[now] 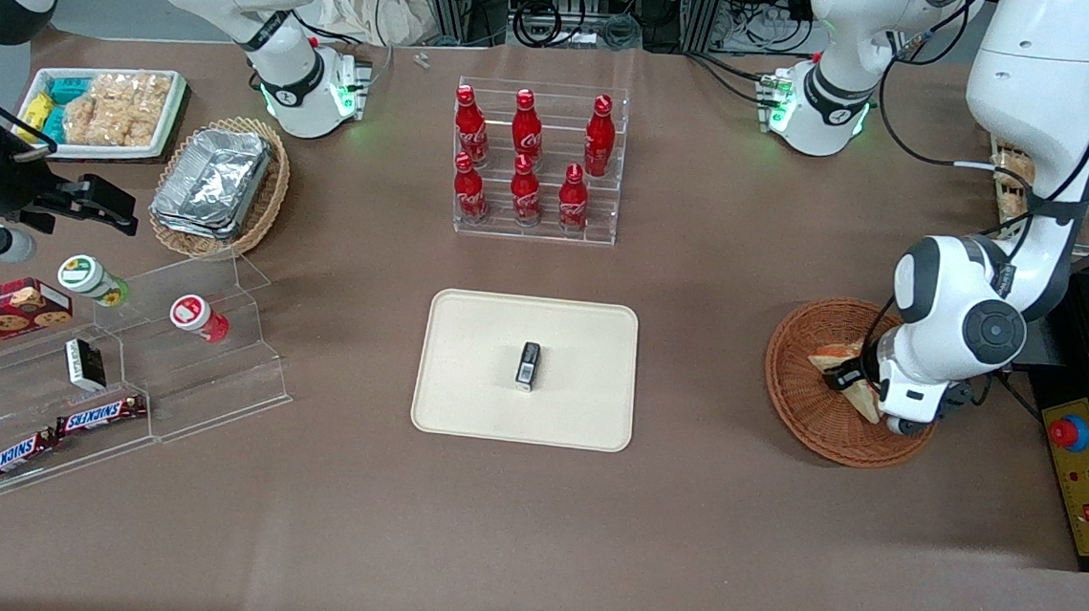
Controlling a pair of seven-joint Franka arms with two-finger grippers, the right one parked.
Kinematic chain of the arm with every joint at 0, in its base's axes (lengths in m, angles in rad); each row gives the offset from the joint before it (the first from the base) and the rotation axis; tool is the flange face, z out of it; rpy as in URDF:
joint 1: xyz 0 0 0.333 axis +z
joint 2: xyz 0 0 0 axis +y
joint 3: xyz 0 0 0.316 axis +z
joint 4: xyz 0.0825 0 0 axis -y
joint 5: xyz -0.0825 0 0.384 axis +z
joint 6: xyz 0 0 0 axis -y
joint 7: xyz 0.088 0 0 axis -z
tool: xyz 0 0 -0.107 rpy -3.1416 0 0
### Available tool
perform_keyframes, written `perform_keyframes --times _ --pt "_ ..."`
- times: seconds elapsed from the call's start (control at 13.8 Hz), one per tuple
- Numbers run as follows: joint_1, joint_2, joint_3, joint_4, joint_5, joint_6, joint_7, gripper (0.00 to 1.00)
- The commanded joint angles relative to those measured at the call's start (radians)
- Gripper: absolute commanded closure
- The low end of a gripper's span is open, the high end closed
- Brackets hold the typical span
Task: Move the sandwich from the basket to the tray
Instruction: 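Lower the left gripper and grasp the wrapped sandwich in the basket, then lift the sandwich and carry it with the left gripper over the cream tray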
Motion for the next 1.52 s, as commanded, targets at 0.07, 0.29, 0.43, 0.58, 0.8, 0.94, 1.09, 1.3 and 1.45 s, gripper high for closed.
perform_keyframes --times 0.07,0.29,0.43,0.58,0.8,0.94,1.09,1.3,1.45 --pt "-0.005 -0.051 -0.006 0.110 0.006 -0.162 -0.039 1.00" --pt "-0.038 -0.042 -0.054 0.345 -0.005 -0.426 -0.093 1.00" --pt "-0.069 -0.038 -0.116 0.401 -0.006 -0.451 -0.143 1.00" --pt "-0.103 -0.003 -0.192 0.449 -0.012 -0.448 -0.206 1.00" --pt "-0.184 0.074 -0.256 0.520 -0.011 -0.411 -0.208 1.00" --pt "-0.264 0.128 -0.259 0.523 -0.002 -0.307 -0.193 1.00" --pt "-0.331 0.180 -0.258 0.516 0.009 -0.211 -0.188 0.96" --pt "-0.386 0.264 -0.259 0.513 0.104 -0.117 -0.189 0.90" --pt "-0.390 0.310 -0.258 0.510 0.136 -0.069 -0.186 0.84"
